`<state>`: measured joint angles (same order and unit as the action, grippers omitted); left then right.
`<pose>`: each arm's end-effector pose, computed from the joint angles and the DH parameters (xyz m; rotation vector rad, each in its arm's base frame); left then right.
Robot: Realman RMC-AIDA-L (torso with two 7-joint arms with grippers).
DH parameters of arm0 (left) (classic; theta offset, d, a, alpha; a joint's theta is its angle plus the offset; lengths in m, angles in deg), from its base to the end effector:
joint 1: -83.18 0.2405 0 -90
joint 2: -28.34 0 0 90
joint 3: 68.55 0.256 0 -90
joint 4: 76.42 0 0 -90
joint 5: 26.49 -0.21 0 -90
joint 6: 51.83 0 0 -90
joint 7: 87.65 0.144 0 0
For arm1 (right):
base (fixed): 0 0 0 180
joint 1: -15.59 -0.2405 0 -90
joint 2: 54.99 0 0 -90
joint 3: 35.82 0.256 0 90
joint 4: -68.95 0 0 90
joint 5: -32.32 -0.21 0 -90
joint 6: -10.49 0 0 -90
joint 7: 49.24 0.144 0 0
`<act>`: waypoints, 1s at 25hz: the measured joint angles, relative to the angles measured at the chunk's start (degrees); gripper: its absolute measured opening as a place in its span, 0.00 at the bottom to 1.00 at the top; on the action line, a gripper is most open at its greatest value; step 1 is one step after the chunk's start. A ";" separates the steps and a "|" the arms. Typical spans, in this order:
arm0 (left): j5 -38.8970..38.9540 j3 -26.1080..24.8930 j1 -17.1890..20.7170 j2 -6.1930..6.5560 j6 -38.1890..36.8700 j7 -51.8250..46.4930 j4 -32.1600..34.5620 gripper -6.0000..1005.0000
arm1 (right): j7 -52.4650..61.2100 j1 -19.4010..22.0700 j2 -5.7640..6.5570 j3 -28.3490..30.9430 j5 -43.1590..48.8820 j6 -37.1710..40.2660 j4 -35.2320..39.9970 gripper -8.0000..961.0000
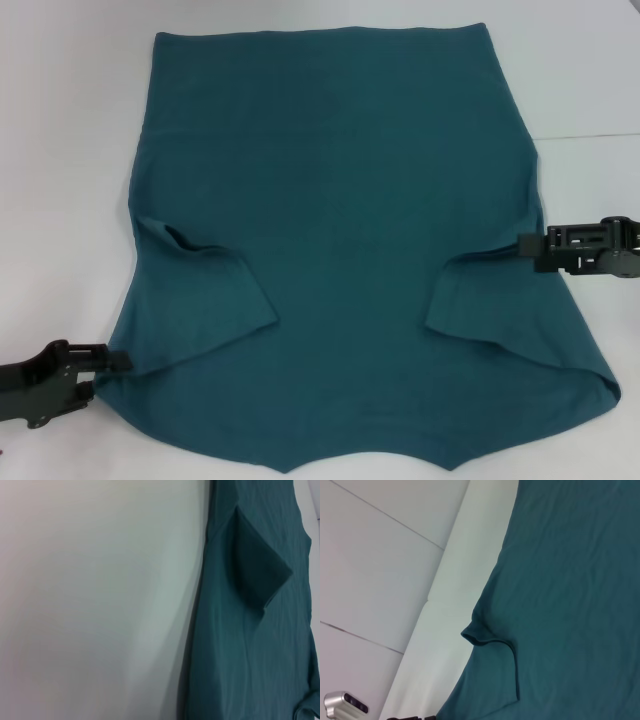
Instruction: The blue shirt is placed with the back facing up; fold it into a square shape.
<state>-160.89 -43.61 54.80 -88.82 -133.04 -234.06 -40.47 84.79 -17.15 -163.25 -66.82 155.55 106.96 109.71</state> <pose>-0.3412 0.3158 0.0179 -1.7539 -2.2532 -0.6248 0.2874 0.3478 0.0944 -2.3061 1.7782 0.6760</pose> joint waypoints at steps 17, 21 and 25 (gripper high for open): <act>4.22 -0.20 -0.44 0.00 -7.69 7.86 -0.22 0.04 | -4.22 0.96 0.24 0.41 2.03 -4.31 -0.64 0.73; 4.48 -0.11 -0.71 0.06 -8.13 8.23 -0.24 0.02 | -4.63 1.03 0.46 0.56 2.07 -4.31 -0.91 0.73; 4.50 -0.05 -0.78 0.09 -8.00 8.31 -0.16 0.02 | -4.13 1.42 1.08 3.22 1.86 -3.32 -2.61 0.72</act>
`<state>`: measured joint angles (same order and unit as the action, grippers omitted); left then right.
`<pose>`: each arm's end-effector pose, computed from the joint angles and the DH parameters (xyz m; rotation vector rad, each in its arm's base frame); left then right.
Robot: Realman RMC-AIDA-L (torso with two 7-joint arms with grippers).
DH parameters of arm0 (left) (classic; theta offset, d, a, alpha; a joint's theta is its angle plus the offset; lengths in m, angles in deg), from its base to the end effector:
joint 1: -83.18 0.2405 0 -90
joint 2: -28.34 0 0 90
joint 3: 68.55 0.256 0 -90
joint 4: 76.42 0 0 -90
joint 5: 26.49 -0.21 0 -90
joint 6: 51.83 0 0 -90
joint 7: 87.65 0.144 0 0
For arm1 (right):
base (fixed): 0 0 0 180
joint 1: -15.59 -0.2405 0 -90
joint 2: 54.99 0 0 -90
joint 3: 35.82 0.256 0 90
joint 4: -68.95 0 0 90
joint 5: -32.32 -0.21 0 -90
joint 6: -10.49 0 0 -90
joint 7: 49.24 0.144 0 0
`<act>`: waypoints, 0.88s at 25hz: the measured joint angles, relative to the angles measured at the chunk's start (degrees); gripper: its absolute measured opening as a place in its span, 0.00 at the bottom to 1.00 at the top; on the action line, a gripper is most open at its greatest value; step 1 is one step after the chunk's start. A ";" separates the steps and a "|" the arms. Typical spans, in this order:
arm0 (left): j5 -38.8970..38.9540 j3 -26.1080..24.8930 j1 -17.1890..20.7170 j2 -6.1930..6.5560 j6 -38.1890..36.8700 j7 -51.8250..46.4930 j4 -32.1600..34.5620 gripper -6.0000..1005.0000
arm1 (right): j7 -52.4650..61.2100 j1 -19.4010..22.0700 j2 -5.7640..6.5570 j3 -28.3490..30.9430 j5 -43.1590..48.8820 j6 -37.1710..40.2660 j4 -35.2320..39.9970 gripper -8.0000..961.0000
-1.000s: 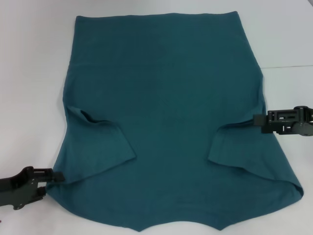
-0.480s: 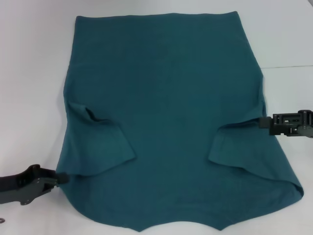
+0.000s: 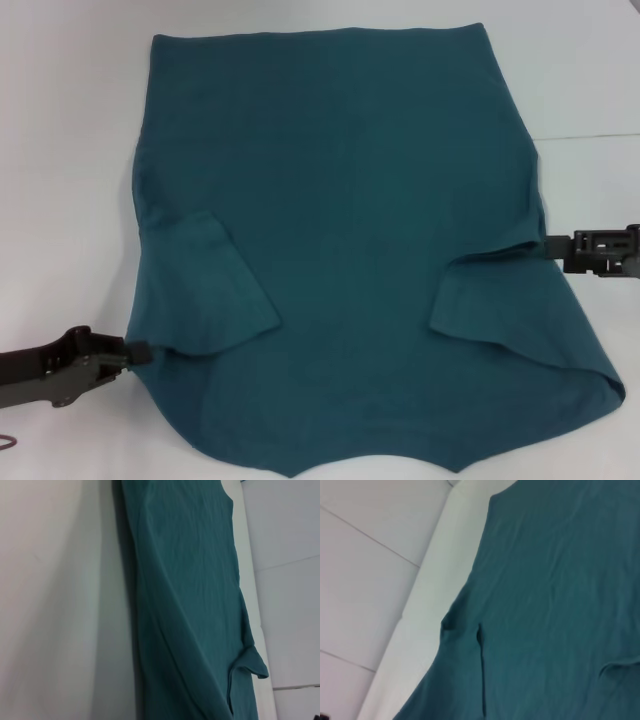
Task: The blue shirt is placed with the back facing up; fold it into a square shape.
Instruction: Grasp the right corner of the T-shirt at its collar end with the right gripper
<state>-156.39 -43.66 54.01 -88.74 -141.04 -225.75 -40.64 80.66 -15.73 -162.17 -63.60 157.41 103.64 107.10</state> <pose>-0.3150 0.3142 0.0193 -2.0206 -2.1416 -0.7360 0.3112 0.3439 0.1011 -2.2226 1.7437 0.6730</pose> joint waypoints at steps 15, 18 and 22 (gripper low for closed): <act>0.53 -0.11 -0.19 0.09 0.54 -0.49 -0.13 0.02 | 2.41 0.98 2.19 -0.85 15.38 2.19 0.51 0.72; 0.53 -0.11 -0.19 0.10 0.54 -0.50 -0.15 0.02 | 1.93 0.77 2.40 -1.07 16.96 2.43 0.57 0.71; 0.53 -0.26 -0.19 0.10 0.65 -0.50 -0.15 0.02 | 2.30 0.75 2.67 -0.98 18.89 2.44 0.62 0.71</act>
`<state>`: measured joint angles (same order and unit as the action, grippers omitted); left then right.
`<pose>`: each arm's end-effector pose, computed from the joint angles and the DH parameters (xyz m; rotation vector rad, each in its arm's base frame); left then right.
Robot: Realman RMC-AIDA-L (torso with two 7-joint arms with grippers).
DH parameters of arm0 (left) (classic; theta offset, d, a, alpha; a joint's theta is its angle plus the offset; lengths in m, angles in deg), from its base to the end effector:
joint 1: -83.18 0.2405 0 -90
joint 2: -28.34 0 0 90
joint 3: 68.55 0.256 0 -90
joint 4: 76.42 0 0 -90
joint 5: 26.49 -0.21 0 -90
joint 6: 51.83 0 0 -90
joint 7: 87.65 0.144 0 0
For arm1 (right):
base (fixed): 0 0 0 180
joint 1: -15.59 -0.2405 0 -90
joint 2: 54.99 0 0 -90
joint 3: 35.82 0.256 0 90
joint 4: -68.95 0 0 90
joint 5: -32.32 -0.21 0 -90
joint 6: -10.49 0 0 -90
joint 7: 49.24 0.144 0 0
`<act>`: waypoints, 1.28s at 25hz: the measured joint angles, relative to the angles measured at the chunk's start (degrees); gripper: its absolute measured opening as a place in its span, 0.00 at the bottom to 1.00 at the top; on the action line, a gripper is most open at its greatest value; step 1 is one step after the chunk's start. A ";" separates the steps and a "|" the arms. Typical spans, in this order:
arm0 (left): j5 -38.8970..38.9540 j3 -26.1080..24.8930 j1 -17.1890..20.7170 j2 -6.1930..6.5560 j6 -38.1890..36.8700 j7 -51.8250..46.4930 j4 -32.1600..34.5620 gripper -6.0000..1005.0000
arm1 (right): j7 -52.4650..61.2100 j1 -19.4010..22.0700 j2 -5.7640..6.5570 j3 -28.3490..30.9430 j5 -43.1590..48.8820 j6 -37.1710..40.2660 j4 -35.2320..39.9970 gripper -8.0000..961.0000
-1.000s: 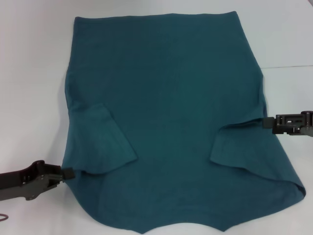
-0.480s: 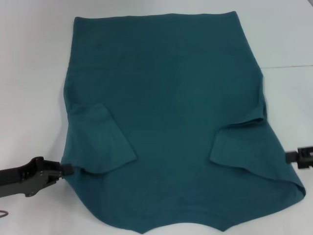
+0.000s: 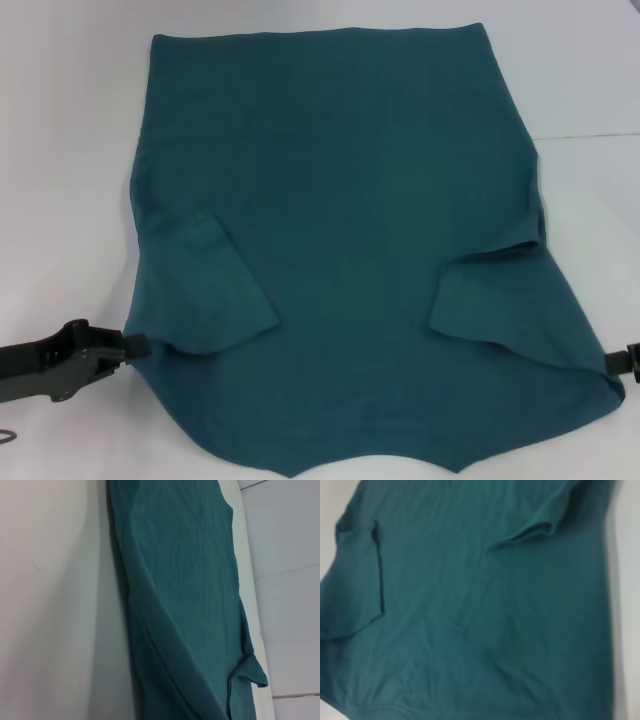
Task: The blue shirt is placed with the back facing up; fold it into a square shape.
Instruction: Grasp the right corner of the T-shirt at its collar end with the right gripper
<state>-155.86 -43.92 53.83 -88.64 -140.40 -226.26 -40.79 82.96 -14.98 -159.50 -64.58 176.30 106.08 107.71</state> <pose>-0.3149 0.3171 0.0208 -1.9992 -2.1432 -0.7542 0.3531 0.3125 0.1080 -2.1910 1.8903 0.1630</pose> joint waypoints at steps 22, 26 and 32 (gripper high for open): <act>0.00 -0.30 0.09 0.05 0.51 -0.41 -0.11 0.02 | -2.93 -0.23 -1.33 -3.68 2.67 -4.14 -0.01 0.71; -0.01 -0.30 0.23 0.07 0.51 -0.52 -0.13 0.02 | -2.57 -0.36 -1.57 -4.46 2.71 -5.14 -0.01 0.71; -0.01 -0.30 0.38 0.08 0.52 -0.53 -0.14 0.02 | -2.45 -0.47 -2.00 -4.56 2.71 -5.82 -0.01 0.71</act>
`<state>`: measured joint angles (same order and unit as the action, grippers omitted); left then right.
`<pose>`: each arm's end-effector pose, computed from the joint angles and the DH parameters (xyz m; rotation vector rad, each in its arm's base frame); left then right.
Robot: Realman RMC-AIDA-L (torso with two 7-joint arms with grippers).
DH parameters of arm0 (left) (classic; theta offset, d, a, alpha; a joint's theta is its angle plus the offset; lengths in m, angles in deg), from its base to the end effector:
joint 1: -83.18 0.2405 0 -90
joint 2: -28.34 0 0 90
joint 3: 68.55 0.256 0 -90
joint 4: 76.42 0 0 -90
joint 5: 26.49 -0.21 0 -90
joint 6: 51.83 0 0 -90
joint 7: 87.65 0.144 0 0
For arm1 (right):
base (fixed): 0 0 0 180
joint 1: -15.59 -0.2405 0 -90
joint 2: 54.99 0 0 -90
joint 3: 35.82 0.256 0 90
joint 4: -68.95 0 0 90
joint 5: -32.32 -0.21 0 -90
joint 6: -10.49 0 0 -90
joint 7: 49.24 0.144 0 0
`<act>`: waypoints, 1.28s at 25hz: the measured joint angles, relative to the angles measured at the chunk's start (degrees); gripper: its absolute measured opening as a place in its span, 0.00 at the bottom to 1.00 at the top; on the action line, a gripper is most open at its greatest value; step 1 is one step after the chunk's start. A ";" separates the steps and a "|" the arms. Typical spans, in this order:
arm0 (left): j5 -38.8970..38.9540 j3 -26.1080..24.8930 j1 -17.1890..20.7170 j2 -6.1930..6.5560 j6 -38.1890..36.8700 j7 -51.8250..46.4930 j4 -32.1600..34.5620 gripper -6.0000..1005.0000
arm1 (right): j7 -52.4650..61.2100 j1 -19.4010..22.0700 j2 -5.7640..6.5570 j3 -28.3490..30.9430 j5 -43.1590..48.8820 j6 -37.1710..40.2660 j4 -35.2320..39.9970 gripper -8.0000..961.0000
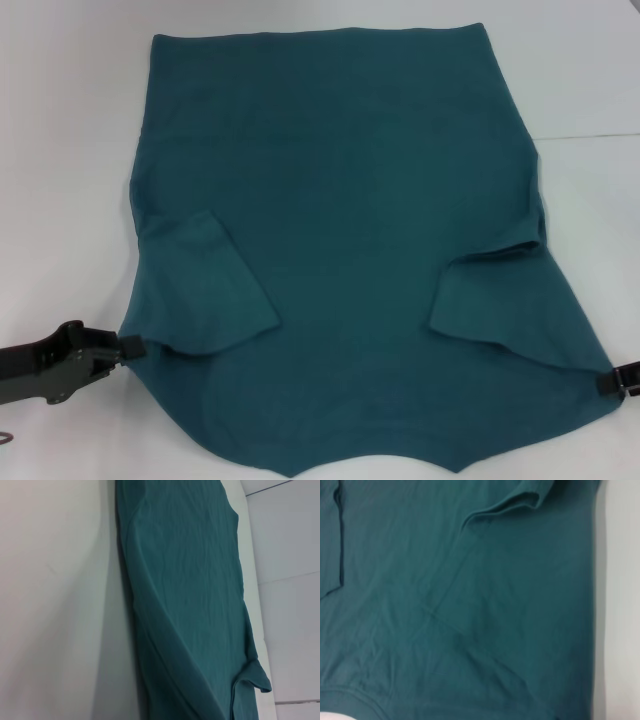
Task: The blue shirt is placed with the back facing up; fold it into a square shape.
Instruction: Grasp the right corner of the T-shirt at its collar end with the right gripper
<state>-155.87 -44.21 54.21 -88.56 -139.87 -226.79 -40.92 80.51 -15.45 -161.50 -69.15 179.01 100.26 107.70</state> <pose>-0.3185 0.3160 0.0216 -1.9688 -2.1567 -0.7581 0.3594 0.3177 0.0884 -2.2225 1.7906 0.0072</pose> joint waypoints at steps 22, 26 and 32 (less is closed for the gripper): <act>0.00 0.01 -0.24 -0.09 0.25 -0.11 0.00 0.02 | 0.17 -2.98 -2.52 -2.28 0.03 -0.49 -0.79 0.69; 0.00 -0.01 -0.26 -0.10 0.25 -0.19 0.00 0.02 | 1.10 -3.08 -2.58 -2.29 0.06 -0.47 -0.71 0.63; 0.00 -0.08 -0.29 -0.09 0.24 -0.26 0.00 0.02 | 1.26 -2.94 -2.44 -2.35 0.09 -0.14 -0.32 0.53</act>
<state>-155.87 -44.30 53.91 -88.65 -139.64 -227.05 -40.92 81.77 -18.39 -163.94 -71.50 179.10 100.12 107.39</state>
